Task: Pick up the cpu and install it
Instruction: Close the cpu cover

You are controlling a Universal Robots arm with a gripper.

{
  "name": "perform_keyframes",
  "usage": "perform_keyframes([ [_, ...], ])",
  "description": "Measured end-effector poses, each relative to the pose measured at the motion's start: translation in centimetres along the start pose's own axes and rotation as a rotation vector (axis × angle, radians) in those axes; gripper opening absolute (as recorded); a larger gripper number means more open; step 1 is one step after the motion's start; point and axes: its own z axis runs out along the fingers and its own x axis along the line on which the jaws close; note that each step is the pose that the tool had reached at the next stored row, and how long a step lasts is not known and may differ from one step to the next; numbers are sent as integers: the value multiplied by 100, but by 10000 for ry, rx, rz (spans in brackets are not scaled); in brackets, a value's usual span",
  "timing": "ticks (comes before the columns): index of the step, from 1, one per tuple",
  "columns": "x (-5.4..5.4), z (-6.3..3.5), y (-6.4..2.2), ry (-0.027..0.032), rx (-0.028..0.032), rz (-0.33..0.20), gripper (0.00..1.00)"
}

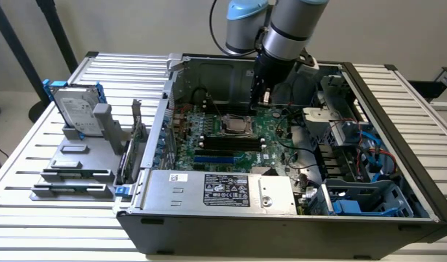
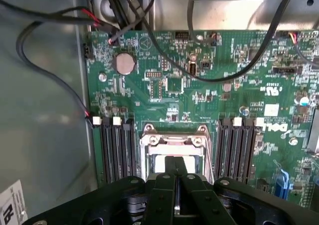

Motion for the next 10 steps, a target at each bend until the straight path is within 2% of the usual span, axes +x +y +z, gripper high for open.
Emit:
perform_keyframes([
  [5, -4, 19, -108, -4, 188, 7, 11],
  [10, -10, 52, -254, 3, 290, 1, 11],
])
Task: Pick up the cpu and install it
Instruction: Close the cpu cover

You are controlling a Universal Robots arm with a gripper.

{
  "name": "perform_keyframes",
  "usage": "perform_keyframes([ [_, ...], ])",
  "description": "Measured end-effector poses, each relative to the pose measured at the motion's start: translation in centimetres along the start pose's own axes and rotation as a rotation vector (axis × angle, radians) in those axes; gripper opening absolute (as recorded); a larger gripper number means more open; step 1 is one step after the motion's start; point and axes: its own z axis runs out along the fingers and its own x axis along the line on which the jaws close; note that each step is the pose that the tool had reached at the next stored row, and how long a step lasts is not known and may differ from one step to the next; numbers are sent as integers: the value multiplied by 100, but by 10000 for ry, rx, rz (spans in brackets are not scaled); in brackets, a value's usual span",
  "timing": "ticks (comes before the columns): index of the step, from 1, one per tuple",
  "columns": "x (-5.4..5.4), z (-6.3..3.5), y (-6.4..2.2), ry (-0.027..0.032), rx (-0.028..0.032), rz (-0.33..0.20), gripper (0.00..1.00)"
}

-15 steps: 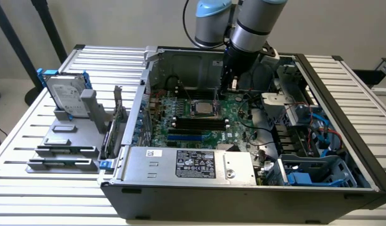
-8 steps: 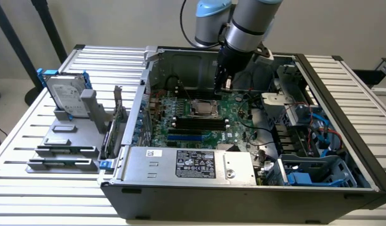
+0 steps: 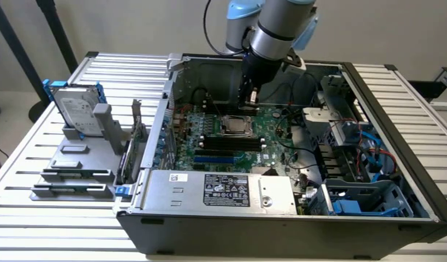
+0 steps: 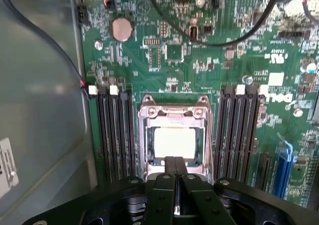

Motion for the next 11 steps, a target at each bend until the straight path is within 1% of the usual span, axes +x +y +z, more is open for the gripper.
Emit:
perform_keyframes([
  [5, -8, 61, -151, 20, 47, -9, 11],
  [8, -12, 103, -198, 28, 51, -13, 11],
  [11, -17, 154, -225, 28, 51, -13, 11],
])
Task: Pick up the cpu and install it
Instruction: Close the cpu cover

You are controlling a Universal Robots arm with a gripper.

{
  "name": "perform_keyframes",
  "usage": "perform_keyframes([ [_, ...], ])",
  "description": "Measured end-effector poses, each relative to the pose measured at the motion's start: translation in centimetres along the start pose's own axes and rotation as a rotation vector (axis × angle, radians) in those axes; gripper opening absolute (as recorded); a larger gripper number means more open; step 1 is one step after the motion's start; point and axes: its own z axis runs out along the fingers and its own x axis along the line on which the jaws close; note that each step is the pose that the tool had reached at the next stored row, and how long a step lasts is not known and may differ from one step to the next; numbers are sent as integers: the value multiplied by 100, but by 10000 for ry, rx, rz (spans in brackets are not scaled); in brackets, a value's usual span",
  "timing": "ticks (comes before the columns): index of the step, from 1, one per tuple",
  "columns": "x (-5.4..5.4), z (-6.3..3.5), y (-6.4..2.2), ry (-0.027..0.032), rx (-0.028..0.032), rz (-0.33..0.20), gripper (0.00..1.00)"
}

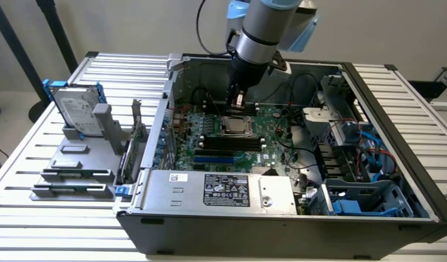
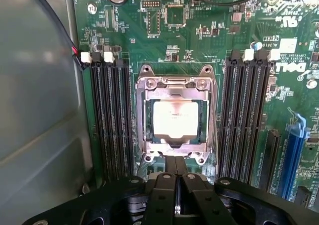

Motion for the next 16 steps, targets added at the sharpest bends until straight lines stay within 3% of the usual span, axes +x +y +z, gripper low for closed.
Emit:
perform_keyframes([
  [11, -15, 194, -12, 11, 0, -4, 11],
  [16, -19, 237, -9, 54, 2, -13, 11],
])
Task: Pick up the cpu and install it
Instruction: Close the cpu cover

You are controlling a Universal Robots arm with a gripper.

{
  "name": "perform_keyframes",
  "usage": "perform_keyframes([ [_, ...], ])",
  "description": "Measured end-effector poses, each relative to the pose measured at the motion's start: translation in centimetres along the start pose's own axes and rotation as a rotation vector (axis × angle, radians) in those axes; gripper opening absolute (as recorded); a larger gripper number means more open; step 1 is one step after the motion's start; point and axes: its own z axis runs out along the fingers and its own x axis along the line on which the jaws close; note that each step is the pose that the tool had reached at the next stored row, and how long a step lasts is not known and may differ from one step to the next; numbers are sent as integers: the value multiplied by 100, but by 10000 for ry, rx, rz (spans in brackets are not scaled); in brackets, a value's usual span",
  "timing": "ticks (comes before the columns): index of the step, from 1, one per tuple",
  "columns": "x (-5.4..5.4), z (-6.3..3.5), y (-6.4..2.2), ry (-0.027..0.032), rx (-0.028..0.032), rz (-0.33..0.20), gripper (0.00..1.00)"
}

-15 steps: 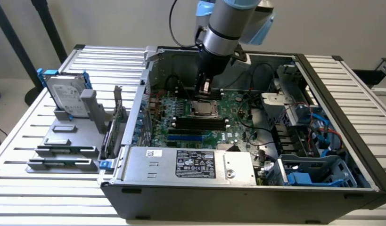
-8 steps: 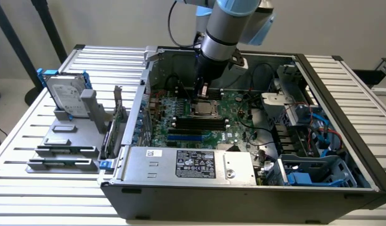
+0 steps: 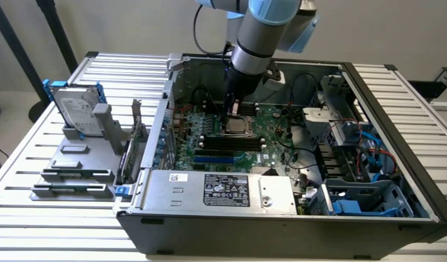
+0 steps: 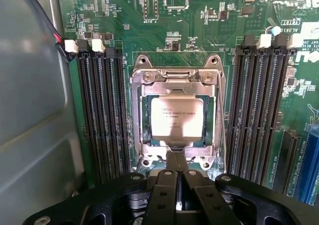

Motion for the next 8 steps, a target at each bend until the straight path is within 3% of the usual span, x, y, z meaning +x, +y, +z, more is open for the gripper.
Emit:
perform_keyframes([
  [8, -5, 60, 0, 85, 5, -17, 11],
])
